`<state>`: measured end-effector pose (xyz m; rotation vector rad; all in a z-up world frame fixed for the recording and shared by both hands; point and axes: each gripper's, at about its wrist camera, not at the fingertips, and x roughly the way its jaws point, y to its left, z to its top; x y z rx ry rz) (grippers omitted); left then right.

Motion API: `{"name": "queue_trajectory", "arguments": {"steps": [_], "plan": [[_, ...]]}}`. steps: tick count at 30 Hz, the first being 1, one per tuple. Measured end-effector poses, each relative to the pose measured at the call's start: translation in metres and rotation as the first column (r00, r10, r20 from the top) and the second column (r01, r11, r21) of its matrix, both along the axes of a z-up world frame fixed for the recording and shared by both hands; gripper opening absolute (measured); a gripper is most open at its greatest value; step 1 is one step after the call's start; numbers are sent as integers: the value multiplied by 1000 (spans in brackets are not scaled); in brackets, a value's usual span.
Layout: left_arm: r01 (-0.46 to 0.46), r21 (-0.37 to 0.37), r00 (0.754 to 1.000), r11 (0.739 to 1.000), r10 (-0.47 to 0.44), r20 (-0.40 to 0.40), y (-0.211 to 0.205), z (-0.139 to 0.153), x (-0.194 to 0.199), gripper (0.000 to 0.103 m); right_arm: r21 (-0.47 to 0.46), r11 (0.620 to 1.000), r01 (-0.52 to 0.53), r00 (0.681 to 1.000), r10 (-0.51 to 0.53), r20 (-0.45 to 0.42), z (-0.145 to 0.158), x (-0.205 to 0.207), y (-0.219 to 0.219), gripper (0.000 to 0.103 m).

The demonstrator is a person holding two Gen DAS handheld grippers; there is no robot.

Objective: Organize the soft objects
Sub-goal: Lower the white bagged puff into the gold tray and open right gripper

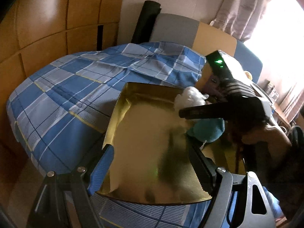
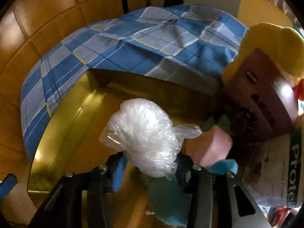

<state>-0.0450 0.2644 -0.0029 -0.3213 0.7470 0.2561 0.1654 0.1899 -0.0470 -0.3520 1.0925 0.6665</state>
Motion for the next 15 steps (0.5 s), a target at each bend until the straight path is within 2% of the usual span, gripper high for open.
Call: {"name": "queue_trajectory", "arguments": {"steps": [1,3,8,15], "plan": [[-1,3,1000,1000,1,0,-1,0,0,81,8,1000,3,1000,-3,-1,2,1,-3,52],[1,8,1000,1000,-1,-1,-2,0,0,81,22,1000,10,1000,-10,4,5,-1,-7,64],[7,13,1000,1000,-7,-2,-6,2,-1,81,46,999,21,1000,-22,13,15,-6,-14,73],[-1,39,1000,999,0,6,-11,8,-3,85,97,995,25,998,-31,62,35,-28,-35,74]]}}
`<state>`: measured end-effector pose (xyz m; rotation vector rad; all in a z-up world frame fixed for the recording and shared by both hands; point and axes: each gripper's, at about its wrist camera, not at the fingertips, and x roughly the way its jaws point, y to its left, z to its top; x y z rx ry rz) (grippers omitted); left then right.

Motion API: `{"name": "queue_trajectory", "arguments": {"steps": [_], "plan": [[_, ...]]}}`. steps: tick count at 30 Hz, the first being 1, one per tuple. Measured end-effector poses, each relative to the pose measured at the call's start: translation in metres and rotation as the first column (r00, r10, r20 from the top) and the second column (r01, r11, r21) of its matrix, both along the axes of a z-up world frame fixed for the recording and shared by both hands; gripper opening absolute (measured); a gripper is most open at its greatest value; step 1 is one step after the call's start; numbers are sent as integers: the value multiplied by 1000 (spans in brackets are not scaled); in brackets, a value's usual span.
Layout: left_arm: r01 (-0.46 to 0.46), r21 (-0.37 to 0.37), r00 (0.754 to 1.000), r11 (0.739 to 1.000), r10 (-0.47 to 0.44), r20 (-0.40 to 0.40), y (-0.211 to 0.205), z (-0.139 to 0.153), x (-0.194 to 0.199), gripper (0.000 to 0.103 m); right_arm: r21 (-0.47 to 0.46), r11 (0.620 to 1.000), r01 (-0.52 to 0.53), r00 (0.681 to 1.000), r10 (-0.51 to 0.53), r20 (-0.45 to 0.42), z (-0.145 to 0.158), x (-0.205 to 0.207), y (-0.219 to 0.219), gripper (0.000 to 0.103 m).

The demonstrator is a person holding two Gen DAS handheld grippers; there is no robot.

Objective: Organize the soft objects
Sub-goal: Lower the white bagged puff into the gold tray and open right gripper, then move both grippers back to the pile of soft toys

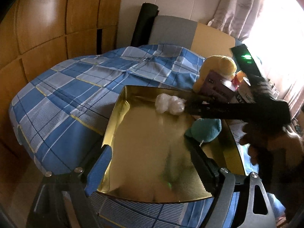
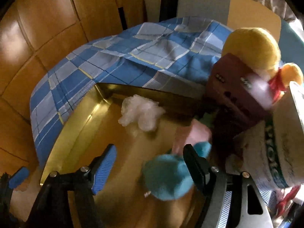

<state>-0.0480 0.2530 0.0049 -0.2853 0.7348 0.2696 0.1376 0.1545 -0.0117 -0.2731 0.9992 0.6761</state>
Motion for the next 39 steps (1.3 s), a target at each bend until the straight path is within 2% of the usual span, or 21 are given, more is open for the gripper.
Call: {"name": "queue_trajectory", "arguments": {"steps": [9,14,21,24,27,30,32,37,39], "plan": [[32,42,999,999,-33,18,-16,8,-3,86,50,999,2,992,-8,128,31,-45,-52,74],[76,65,997,995,-77,11,-34,10,-1,86,79,996,44,987,-56,152,38,-58,-92,74],[155,90,988,984,-155,-5,-64,10,2,87,104,981,164,966,-181,183,45,-63,-161,74],[197,99,980,975,-197,-10,-78,10,5,87,112,964,240,948,-258,188,47,-58,-197,74],[252,112,968,961,-252,-16,-96,11,9,87,114,936,334,916,-351,193,49,-48,-240,74],[303,114,953,946,-303,-22,-111,12,13,87,148,870,470,858,-490,157,49,-34,-296,74],[328,105,944,939,-327,-26,-120,12,17,87,168,805,568,792,-591,153,48,-28,-335,74],[384,113,923,917,-382,-36,-143,14,27,87,205,594,778,583,-804,119,32,-20,-426,74],[411,112,912,905,-408,-46,-154,16,33,87,216,528,822,521,-849,90,19,-20,-450,74]]}}
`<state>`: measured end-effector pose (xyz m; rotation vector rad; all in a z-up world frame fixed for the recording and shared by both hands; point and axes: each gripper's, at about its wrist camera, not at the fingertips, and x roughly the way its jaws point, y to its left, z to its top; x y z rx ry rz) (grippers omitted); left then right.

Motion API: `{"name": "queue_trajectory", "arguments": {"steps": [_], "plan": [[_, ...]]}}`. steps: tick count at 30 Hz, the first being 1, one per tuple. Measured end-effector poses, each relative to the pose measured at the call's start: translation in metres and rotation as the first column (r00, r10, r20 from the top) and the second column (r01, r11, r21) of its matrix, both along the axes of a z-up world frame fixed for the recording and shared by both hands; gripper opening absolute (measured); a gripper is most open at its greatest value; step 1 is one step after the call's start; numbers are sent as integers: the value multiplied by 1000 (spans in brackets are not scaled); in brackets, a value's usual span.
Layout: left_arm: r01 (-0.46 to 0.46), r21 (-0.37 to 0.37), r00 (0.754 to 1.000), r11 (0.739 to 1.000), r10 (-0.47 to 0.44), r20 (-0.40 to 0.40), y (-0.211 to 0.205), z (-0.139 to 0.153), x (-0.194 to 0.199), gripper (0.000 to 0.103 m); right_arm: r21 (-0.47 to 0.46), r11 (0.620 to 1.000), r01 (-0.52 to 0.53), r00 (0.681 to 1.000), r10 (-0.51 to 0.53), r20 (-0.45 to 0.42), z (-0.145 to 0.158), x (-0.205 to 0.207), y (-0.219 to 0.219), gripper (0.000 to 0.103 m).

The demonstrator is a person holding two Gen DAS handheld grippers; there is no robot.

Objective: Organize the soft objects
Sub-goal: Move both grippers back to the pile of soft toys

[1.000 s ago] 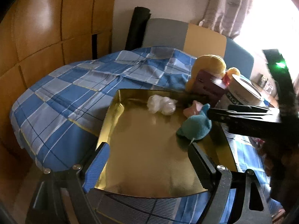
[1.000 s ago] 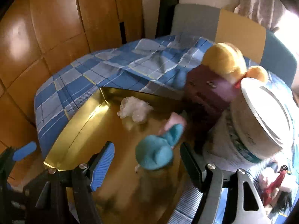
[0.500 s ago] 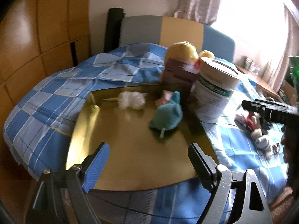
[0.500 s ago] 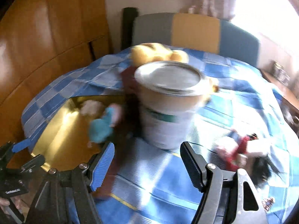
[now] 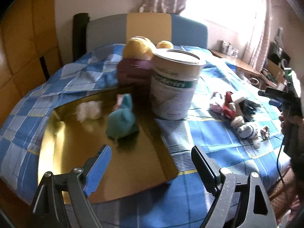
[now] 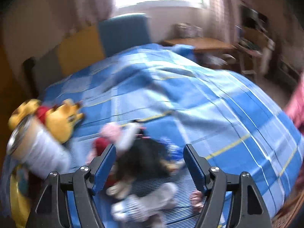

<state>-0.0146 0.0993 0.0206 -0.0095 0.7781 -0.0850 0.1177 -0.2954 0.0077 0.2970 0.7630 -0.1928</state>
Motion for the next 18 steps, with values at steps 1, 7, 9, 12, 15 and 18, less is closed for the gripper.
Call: {"name": "queue_trajectory", "arguments": {"steps": [1,7,9,12,15,18], "plan": [[13,0,1000,1000,-13,-5,-5,1,3,87,24,999,40,999,-40,-8,-8,-1,-13,74],[120,6,992,993,-120,-45,-51,-6,27,85,187,973,134,991,-128,-45,-22,-8,-53,74],[165,8,984,986,-164,-69,-72,-11,36,81,233,963,133,991,-122,-63,-26,-5,-58,74],[210,2,973,978,-209,-96,-94,-20,45,80,268,953,139,990,-123,-73,-28,-7,-59,74],[257,-11,958,966,-256,-131,-118,-30,56,79,304,941,147,988,-124,-93,-33,-7,-59,74],[305,-26,939,952,-305,-159,-138,-37,65,70,338,928,157,986,-130,-102,-37,-6,-64,74]]}}
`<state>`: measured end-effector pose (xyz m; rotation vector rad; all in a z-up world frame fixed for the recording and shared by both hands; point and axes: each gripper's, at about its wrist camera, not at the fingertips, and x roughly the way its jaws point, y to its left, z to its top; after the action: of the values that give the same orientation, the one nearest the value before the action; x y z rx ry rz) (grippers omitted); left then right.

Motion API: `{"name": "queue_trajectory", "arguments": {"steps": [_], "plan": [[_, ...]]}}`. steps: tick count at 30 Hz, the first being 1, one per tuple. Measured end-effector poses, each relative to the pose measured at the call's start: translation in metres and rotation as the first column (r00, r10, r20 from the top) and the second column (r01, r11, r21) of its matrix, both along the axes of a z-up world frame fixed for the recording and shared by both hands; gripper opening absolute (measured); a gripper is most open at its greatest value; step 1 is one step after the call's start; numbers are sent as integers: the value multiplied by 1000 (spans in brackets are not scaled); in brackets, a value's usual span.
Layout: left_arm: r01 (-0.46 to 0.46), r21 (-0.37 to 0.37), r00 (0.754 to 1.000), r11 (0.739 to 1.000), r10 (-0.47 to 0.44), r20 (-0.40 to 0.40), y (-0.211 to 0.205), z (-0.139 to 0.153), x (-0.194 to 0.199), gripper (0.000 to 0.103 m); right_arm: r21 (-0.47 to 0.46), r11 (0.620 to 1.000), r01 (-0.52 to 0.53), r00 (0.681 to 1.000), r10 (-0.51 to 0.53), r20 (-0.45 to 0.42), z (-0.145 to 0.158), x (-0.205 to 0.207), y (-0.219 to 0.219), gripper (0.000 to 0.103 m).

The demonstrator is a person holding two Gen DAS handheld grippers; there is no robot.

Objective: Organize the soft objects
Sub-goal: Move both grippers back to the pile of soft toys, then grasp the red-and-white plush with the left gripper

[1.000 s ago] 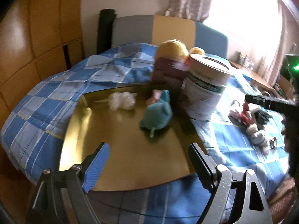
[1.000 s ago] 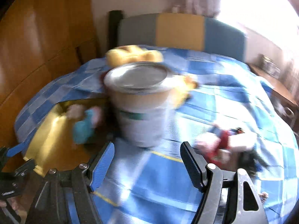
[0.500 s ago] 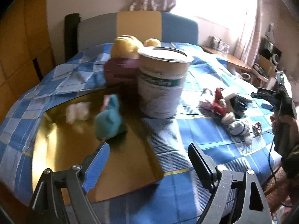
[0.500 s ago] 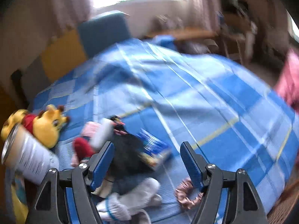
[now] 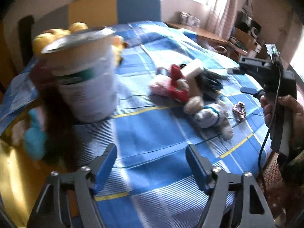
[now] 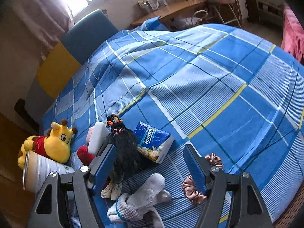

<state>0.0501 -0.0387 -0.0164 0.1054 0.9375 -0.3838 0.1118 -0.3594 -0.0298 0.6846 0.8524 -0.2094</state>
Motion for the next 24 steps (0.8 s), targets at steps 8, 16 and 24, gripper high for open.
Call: {"name": "queue_trajectory", "arguments": {"steps": [8,16,24], "plan": [[71,-58,993,996,-76,-87,-40,-16,44,34,65,998,0,1000,1,-8,-5,-1,-5,74],[37,-61,995,997,-42,-89,-76,-22,100,35,76,996,-50,999,50,3,-4,3,2,74],[-3,17,996,1000,4,-95,-117,-41,147,53,99,993,-64,998,64,2,-6,5,3,74]]}}
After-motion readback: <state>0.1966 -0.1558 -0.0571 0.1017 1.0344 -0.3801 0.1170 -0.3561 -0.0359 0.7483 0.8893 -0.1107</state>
